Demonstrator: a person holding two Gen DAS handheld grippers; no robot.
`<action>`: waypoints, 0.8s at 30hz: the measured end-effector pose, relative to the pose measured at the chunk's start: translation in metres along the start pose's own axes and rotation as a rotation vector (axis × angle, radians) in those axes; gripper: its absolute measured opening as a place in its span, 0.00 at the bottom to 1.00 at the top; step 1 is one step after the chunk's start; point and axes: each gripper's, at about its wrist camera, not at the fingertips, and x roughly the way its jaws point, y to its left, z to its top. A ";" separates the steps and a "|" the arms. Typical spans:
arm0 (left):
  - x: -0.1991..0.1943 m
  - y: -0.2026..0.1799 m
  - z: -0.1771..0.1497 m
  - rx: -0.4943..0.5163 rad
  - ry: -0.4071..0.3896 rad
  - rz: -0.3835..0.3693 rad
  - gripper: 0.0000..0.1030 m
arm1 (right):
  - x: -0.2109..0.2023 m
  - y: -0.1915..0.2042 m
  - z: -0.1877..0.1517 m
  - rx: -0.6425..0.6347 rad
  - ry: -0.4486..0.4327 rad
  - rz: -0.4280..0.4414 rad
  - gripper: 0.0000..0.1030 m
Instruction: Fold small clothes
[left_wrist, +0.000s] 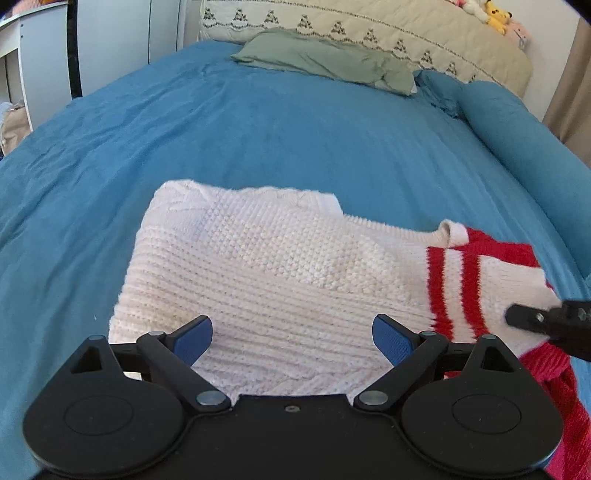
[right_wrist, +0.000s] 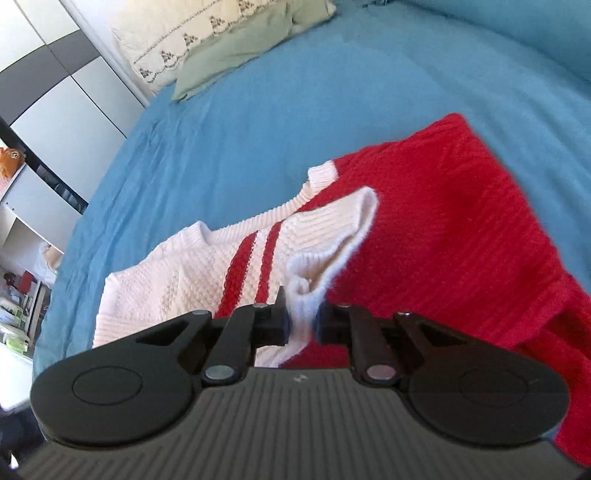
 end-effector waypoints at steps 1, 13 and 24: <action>0.004 0.001 -0.002 0.002 0.018 0.002 0.93 | -0.001 -0.002 -0.006 -0.001 0.008 -0.004 0.27; 0.000 0.007 0.001 -0.010 0.065 -0.042 0.93 | -0.025 0.004 -0.017 -0.210 -0.096 -0.134 0.84; 0.024 -0.013 0.036 0.085 0.115 -0.057 0.93 | 0.011 0.041 -0.008 -0.678 -0.062 -0.021 0.90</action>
